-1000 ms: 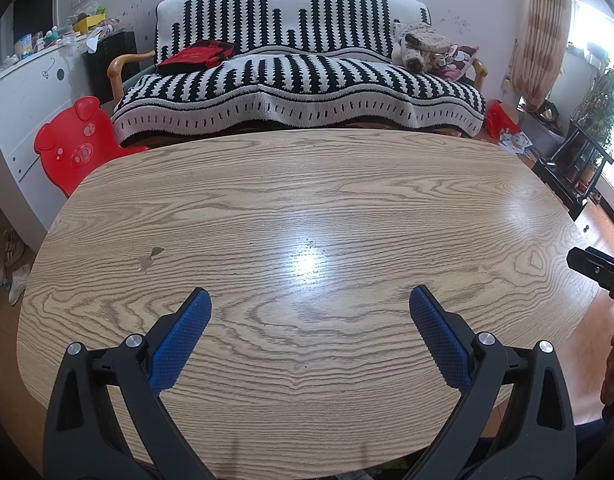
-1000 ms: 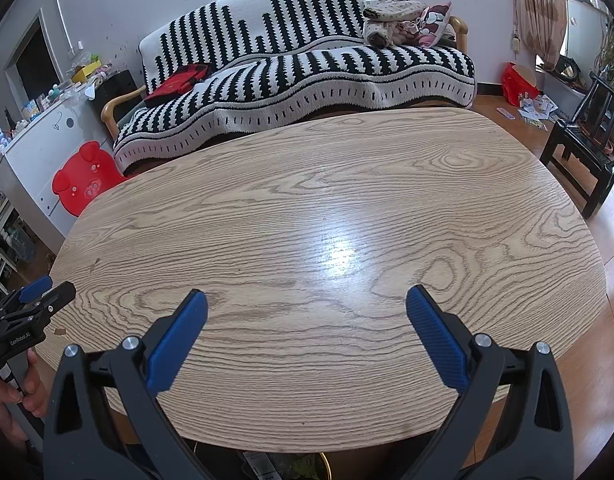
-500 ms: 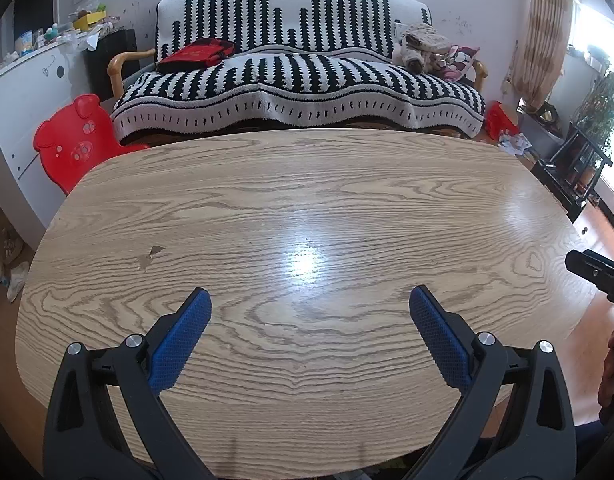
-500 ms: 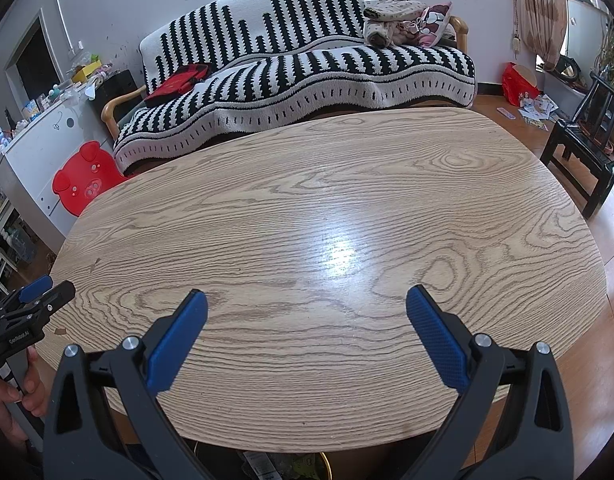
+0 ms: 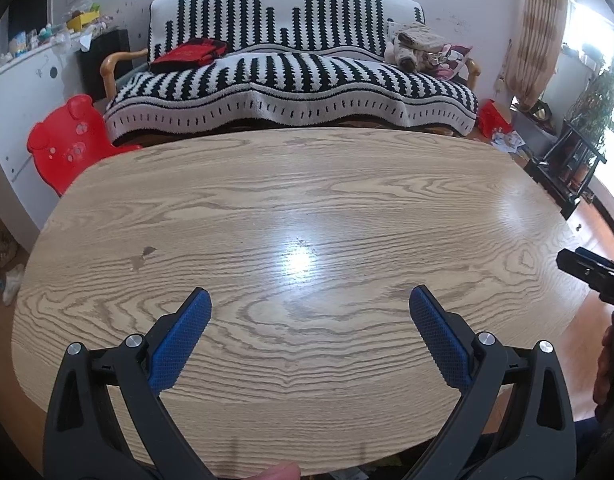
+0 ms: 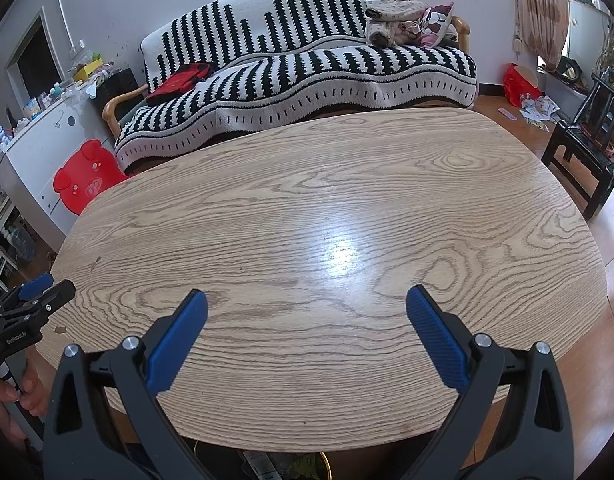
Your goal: Collect trash
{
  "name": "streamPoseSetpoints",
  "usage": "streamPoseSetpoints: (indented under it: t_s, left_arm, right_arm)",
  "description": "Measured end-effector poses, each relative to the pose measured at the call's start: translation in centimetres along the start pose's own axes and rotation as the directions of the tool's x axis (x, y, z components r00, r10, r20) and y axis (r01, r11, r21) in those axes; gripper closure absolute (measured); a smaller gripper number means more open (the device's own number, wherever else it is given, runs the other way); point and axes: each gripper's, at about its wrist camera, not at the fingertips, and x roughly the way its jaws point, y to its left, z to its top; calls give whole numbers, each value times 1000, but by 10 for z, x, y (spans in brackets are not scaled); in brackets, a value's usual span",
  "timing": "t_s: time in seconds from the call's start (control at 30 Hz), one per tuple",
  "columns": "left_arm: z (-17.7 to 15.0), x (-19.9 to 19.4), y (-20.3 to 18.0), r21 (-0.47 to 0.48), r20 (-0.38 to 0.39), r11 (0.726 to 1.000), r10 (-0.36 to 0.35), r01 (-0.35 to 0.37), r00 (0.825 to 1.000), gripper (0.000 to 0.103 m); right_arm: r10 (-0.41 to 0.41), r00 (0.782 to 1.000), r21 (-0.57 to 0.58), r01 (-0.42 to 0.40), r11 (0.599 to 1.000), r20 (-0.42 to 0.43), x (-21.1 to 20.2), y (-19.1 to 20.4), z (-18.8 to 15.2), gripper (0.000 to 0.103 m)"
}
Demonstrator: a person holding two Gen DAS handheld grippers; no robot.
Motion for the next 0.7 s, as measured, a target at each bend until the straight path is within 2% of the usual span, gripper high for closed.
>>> streamPoseSetpoints:
  t_s: [0.17, 0.57, 0.7]
  left_arm:
    - [-1, 0, 1, -18, -3, 999, -29, 29, 1000, 7]
    - [1, -2, -3, -8, 19, 1000, 30, -30, 999, 7]
    - [3, 0, -1, -18, 6, 1000, 19, -19, 1000, 7]
  right_arm:
    - [4, 1000, -6, -4, 1000, -2, 0, 2, 2, 7]
    - [6, 1000, -7, -6, 1000, 1, -1, 2, 2, 7]
    - [6, 1000, -6, -6, 1000, 1, -1, 3, 2, 7]
